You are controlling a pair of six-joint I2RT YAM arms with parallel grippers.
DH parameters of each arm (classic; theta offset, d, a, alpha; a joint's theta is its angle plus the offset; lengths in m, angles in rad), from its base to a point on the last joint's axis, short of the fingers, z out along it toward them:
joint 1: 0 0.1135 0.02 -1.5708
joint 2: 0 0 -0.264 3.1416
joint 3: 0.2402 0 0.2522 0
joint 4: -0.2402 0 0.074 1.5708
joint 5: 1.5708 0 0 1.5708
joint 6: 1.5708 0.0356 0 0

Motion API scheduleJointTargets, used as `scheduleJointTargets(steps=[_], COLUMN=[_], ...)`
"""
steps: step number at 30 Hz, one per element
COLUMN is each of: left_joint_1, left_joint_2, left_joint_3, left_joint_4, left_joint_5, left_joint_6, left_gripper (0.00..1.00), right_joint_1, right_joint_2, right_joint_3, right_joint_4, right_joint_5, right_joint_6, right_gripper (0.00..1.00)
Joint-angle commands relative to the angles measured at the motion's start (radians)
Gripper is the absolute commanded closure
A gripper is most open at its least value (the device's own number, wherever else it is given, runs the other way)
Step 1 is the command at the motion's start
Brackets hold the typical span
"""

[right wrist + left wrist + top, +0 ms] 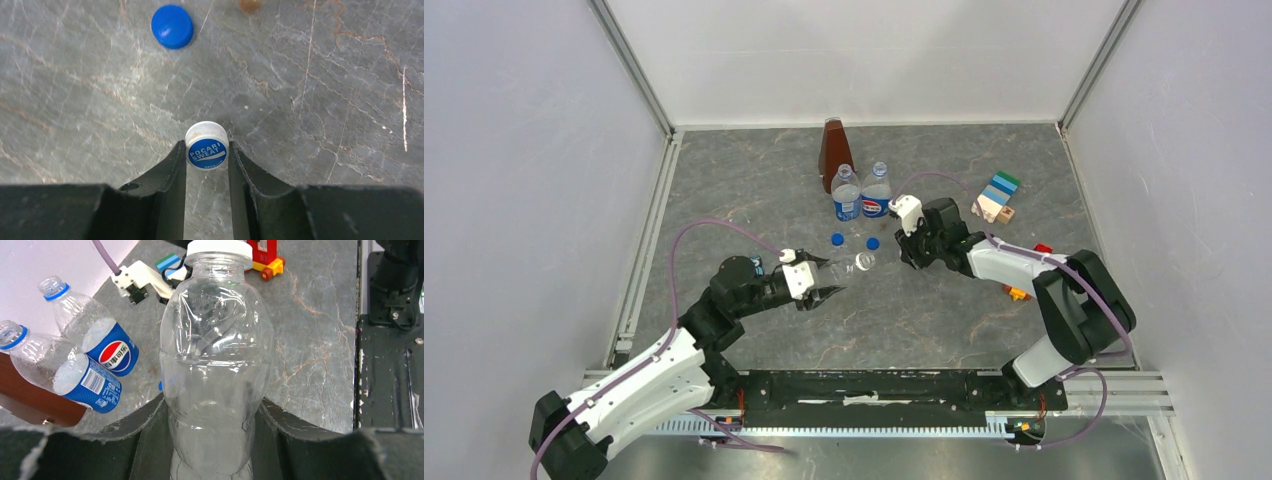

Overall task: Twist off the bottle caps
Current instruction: Place the bottle cap at the center of the board, then place the plastic bottle at the center of the board.

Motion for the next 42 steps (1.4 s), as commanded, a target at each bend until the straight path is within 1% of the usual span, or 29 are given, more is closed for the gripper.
scheduleJointTargets(steps=[1,3,4,5,6,8,9,10,12,13,15,17,21,23,26,29,32,34,40,42], left_joint_1=[0.001,0.001,0.001,0.001,0.001,0.001,0.001,0.001,0.001,0.001,0.001,0.001,0.001,0.001,0.001,0.001,0.001,0.001,-0.001,-0.001], left_joint_2=[-0.023,-0.037,-0.042,-0.048,-0.053,-0.061,-0.064,-0.065,-0.065,-0.064,-0.062,-0.059,-0.033,-0.01,0.027,0.054,0.085,0.11,0.185,0.188], left_joint_3=[-0.02,-0.045,-0.054,-0.06,-0.061,-0.067,-0.069,-0.071,-0.079,-0.08,-0.078,-0.084,-0.089,-0.088,-0.086,-0.093,-0.089,-0.078,-0.056,-0.061], left_joint_4=[0.151,0.19,0.205,0.211,0.211,0.218,0.219,0.223,0.241,0.247,0.248,0.256,0.29,0.309,0.342,0.388,0.415,0.415,0.449,0.47], left_joint_5=[-0.005,-0.02,-0.025,-0.024,-0.022,-0.018,-0.015,-0.015,-0.014,-0.013,-0.018,-0.023,-0.021,-0.011,-0.003,-0.011,-0.008,-0.004,0.02,0.021], left_joint_6=[-0.071,-0.083,-0.091,-0.098,-0.104,-0.116,-0.119,-0.122,-0.129,-0.132,-0.136,-0.136,-0.148,-0.159,-0.175,-0.195,-0.207,-0.209,-0.228,-0.235], left_gripper=[0.92,0.91,0.91,0.9,0.89,0.88,0.88,0.88,0.86,0.86,0.85,0.82,0.79,0.78,0.77,0.76,0.74,0.73,0.73,0.73], right_joint_1=[-0.003,-0.003,-0.003,-0.003,-0.003,-0.005,-0.004,-0.005,-0.004,-0.005,-0.004,-0.005,-0.004,-0.005,-0.005,-0.004,0.003,0.026,0.174,0.195], right_joint_2=[0.026,0.04,0.05,0.055,0.061,0.065,0.062,0.057,0.03,0.004,-0.062,-0.146,-0.325,-0.429,-0.59,-0.71,-0.743,-0.731,-0.665,-0.631], right_joint_3=[0.047,0.05,0.053,0.053,0.046,0.037,0.035,0.029,0.015,0.007,-0.019,-0.062,-0.098,-0.149,-0.223,-0.305,-0.334,-0.324,-0.272,-0.239], right_joint_4=[0.166,0.176,0.175,0.176,0.184,0.19,0.194,0.201,0.223,0.231,0.239,0.276,0.234,0.273,0.391,0.585,0.756,0.8,0.777,0.721], right_joint_5=[0.018,0.017,0.014,0.034,0.046,0.042,0.033,0.019,-0.008,-0.019,-0.021,-0.021,-0.028,-0.071,-0.193,-0.295,-0.402,-0.438,-0.323,-0.296], right_joint_6=[0.161,0.173,0.177,0.182,0.209,0.217,0.221,0.224,0.227,0.232,0.241,0.25,0.262,0.294,0.384,0.531,0.67,0.704,0.646,0.617], right_gripper=[0.81,0.85,0.83,0.74,0.71,0.69,0.64,0.56,0.49,0.48,0.4,0.34,0.32,0.32,0.31,0.3,0.3,0.29,0.27,0.27])
